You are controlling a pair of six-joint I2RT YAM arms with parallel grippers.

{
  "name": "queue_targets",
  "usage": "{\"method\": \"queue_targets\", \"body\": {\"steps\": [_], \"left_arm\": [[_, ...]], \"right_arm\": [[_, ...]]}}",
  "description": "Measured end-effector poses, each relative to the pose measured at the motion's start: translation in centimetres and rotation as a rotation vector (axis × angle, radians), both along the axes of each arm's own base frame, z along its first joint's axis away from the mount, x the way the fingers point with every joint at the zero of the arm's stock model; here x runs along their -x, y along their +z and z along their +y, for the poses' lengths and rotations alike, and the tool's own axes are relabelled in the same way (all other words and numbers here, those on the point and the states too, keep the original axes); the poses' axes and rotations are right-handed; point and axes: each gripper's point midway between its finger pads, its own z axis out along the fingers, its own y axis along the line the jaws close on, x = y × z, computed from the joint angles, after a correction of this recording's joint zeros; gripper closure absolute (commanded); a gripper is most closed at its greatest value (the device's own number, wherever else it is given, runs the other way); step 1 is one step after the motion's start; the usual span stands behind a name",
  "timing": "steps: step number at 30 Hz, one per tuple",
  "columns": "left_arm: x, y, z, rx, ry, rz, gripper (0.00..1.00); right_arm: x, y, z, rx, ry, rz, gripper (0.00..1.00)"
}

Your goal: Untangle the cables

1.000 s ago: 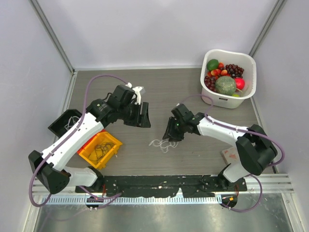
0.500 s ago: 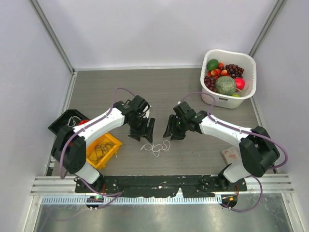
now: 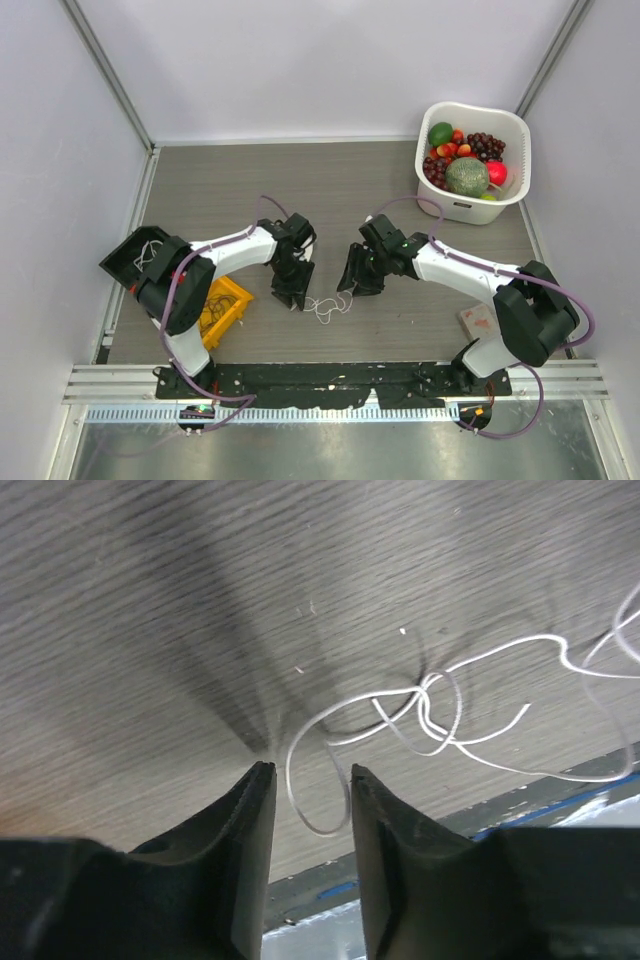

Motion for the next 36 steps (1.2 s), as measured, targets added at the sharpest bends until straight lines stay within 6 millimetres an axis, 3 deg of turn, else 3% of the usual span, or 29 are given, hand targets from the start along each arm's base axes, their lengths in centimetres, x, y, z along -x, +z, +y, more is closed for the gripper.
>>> {"method": "queue_targets", "body": {"steps": [5, 11, 19, 26, 31, 36], "left_arm": [[0.6, -0.7, 0.2, -0.003, -0.004, 0.024, 1.00], [0.5, 0.6, -0.5, 0.049, -0.009, 0.006, 1.00], [0.7, 3.6, -1.6, 0.146, 0.013, -0.025, 1.00], [0.5, 6.0, -1.9, 0.180, 0.035, -0.057, 1.00], [-0.4, 9.3, -2.2, 0.220, 0.056, -0.131, 1.00], [-1.6, 14.8, -2.8, 0.314, 0.081, -0.264, 1.00]], "right_arm": [[0.5, 0.2, 0.6, -0.013, 0.025, 0.001, 0.31], [1.8, 0.2, 1.5, -0.026, 0.076, 0.002, 0.29], [3.3, 0.1, 2.6, -0.027, 0.091, 0.021, 0.39], [3.2, -0.6, 2.2, 0.015, 0.064, 0.025, 0.39], [2.6, -1.2, 0.8, 0.103, 0.021, 0.007, 0.37], [1.9, -1.0, -0.1, 0.148, 0.022, -0.017, 0.37]]}}
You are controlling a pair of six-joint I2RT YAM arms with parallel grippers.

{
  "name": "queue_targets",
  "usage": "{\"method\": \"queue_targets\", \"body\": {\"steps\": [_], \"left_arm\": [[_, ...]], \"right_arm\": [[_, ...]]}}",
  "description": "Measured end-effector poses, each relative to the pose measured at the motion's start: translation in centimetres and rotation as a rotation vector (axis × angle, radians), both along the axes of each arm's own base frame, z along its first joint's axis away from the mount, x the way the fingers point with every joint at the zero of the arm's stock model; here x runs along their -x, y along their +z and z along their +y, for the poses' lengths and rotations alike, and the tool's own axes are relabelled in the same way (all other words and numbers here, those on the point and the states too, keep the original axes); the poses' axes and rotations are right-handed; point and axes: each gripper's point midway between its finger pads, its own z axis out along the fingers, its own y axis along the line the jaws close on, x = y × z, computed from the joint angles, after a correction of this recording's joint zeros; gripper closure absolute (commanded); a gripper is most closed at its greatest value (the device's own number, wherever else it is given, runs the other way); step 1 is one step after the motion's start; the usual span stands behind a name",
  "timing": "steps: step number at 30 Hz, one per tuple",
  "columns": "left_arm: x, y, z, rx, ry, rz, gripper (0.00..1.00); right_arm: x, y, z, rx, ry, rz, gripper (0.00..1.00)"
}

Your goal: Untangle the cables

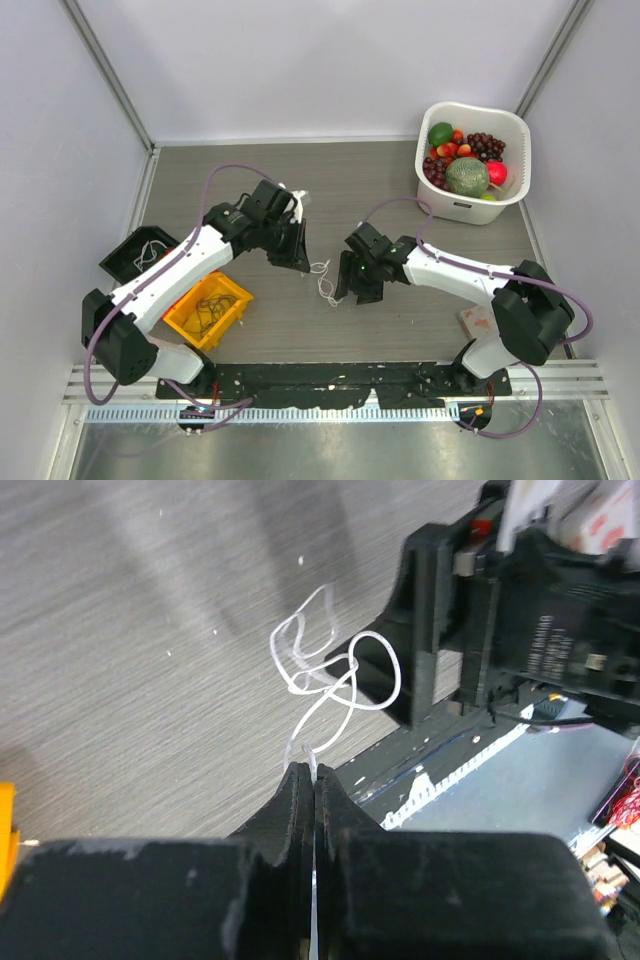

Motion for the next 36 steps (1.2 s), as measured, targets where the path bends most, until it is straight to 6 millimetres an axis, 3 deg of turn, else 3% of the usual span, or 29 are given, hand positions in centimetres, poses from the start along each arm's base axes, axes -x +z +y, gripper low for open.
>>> {"method": "queue_targets", "body": {"steps": [8, 17, 22, 29, 33, 36], "left_arm": [[-1.5, 4.5, -0.4, 0.050, 0.026, -0.113, 1.00], [-1.8, 5.6, -0.2, 0.049, 0.036, -0.134, 1.00], [-1.8, 6.1, -0.2, 0.053, 0.033, -0.143, 1.00], [-1.8, 6.8, -0.1, 0.052, 0.002, -0.174, 1.00], [-1.5, 7.3, 0.0, 0.065, -0.024, -0.192, 1.00], [-1.1, 7.9, -0.1, 0.086, -0.045, -0.205, 1.00]], "right_arm": [[-0.8, 0.9, 0.5, -0.004, 0.053, -0.043, 0.37], [-2.6, 2.6, 0.6, 0.002, 0.106, -0.150, 0.37], [-3.1, 4.9, -0.4, -0.013, 0.107, -0.222, 0.37], [-4.6, 9.8, -2.4, -0.079, 0.132, -0.392, 0.42], [-5.6, 11.6, -1.7, -0.153, 0.206, -0.474, 0.46], [-5.2, 11.6, -0.6, -0.205, 0.289, -0.489, 0.47]]}}
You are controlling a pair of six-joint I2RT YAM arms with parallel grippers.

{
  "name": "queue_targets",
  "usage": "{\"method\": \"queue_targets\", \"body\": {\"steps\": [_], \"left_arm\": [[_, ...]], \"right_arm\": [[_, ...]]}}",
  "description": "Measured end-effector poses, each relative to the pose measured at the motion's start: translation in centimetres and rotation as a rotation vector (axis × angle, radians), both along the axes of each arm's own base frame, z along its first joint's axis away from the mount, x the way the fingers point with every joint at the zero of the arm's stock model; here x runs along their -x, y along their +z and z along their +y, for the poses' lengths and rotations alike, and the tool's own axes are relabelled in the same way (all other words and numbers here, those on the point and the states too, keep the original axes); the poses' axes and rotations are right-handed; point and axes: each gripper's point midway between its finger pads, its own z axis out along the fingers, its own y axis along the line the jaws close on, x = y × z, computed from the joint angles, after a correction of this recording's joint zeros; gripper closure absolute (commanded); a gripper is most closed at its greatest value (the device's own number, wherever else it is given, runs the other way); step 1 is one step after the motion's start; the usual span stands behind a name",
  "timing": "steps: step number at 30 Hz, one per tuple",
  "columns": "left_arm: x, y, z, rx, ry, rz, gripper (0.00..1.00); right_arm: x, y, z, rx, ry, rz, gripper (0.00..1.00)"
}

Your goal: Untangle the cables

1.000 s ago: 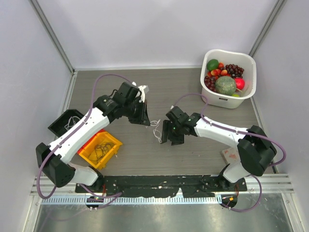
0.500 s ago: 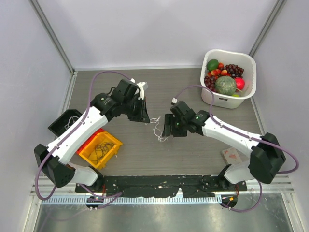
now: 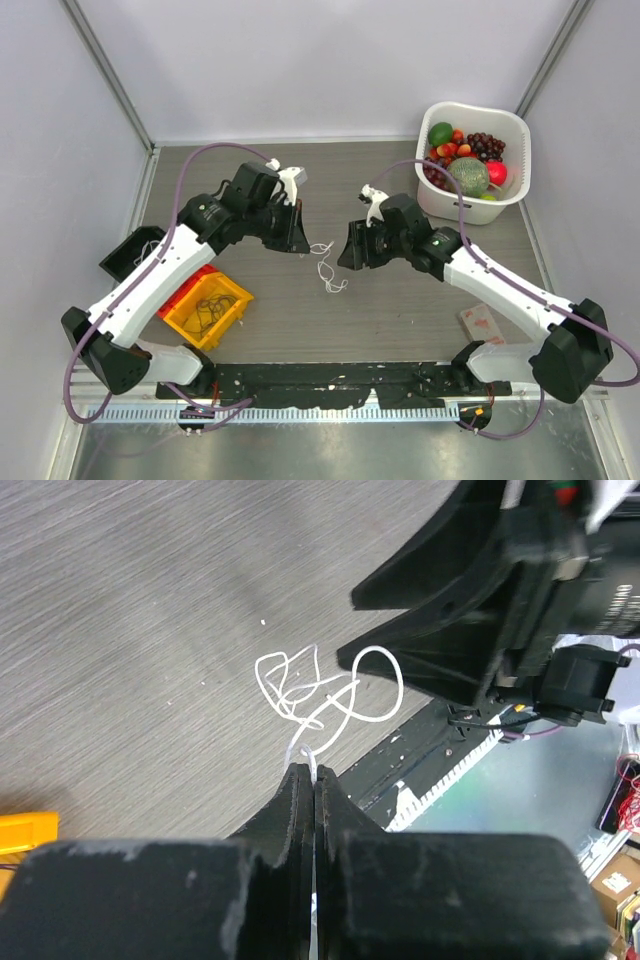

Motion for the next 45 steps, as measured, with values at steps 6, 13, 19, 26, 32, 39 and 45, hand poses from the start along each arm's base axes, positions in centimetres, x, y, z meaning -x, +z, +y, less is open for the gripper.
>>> {"method": "queue_targets", "body": {"steps": [6, 13, 19, 26, 32, 39, 45], "left_arm": [[0.4, 0.7, -0.3, 0.031, -0.024, -0.009, 1.00], [0.6, 1.2, -0.6, 0.056, -0.040, -0.013, 1.00], [0.5, 1.9, -0.9, 0.081, -0.046, -0.035, 1.00], [0.0, 2.3, -0.1, 0.063, 0.003, -0.068, 1.00], [-2.3, 4.6, 7.3, -0.084, 0.375, -0.265, 1.00], [-0.9, 11.1, 16.6, -0.079, 0.738, -0.533, 1.00], [-0.9, 11.9, 18.6, -0.110, 0.817, -0.585, 1.00]], "right_arm": [[0.9, -1.8, 1.4, -0.018, 0.120, 0.019, 0.48], [1.1, -2.1, 3.4, -0.099, 0.200, 0.025, 0.52], [2.4, -3.3, 4.7, -0.138, 0.255, 0.070, 0.72], [0.5, -4.8, 3.3, -0.060, 0.090, 0.066, 0.99], [-5.5, -6.2, -6.8, 0.232, -0.481, 0.046, 0.99], [-6.8, -5.4, -19.0, 0.398, -0.927, 0.078, 0.99], [-6.3, -2.6, -18.7, 0.291, -0.950, 0.030, 1.00]]}}
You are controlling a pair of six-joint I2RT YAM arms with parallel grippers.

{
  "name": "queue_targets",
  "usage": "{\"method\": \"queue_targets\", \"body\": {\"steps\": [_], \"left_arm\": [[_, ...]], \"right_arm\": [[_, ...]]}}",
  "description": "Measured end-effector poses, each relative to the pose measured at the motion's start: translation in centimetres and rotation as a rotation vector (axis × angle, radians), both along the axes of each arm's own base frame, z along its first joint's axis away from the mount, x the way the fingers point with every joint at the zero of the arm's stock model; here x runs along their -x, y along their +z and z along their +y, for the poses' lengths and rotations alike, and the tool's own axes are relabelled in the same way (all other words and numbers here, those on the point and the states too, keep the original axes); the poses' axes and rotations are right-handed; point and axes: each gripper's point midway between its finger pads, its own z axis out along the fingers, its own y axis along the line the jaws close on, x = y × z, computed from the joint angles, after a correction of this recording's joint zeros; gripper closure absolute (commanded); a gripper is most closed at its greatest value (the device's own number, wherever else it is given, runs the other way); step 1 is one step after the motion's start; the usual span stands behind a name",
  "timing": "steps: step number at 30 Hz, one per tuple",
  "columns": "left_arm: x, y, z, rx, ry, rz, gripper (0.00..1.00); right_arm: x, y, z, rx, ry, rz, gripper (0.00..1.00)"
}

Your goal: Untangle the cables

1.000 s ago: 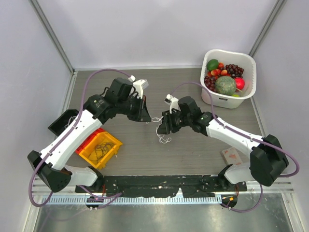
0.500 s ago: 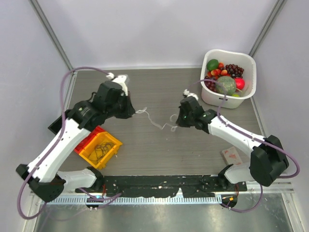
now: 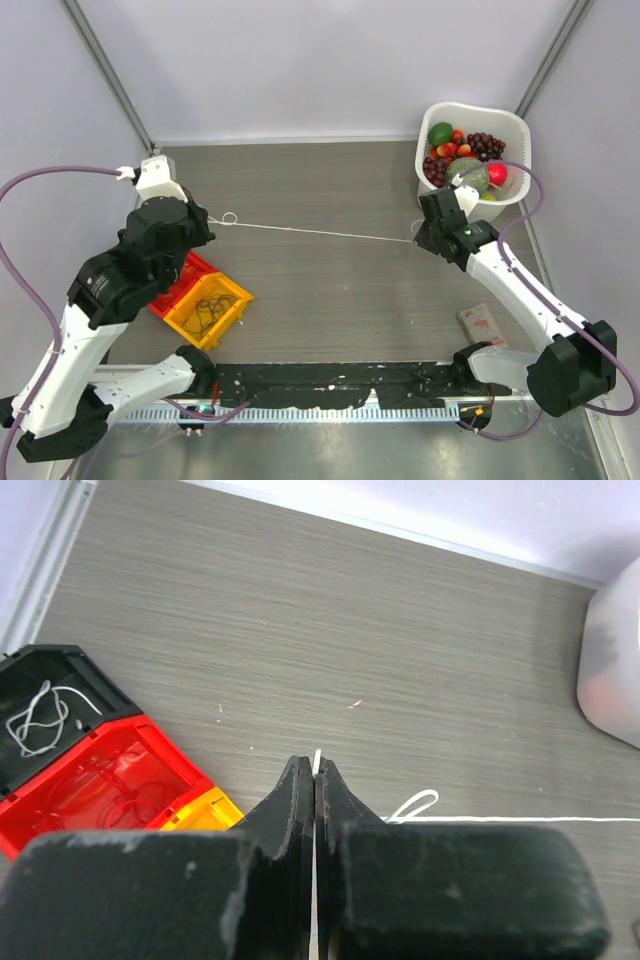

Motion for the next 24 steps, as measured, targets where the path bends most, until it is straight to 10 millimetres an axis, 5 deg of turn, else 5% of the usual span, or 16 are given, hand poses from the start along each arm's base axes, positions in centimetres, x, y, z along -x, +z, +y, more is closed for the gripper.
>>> {"method": "queue_targets", "body": {"steps": [6, 8, 9, 13, 19, 24], "left_arm": [[-0.7, -0.1, -0.3, -0.039, -0.015, 0.004, 1.00], [-1.3, -0.7, -1.4, -0.044, -0.053, 0.027, 1.00], [-1.7, -1.4, -2.3, -0.045, -0.081, 0.048, 1.00], [-4.0, -7.2, -7.0, -0.102, -0.205, 0.246, 1.00], [-4.9, -19.0, -12.2, -0.206, -0.355, 0.661, 1.00], [-2.9, -22.8, -13.9, -0.202, -0.476, 0.849, 1.00]], "right_arm": [[0.6, -1.2, 2.3, -0.084, 0.155, 0.044, 0.96], [0.9, -1.8, 3.8, -0.136, 0.236, 0.075, 0.85], [0.9, -2.1, 4.6, -0.165, 0.272, 0.090, 0.71], [1.9, -4.2, 8.3, -0.244, 0.430, 0.208, 0.42], [4.2, -6.1, 13.9, -0.232, 0.671, 0.389, 0.39], [5.0, -5.4, 13.7, -0.218, 0.692, 0.408, 0.40]]}}
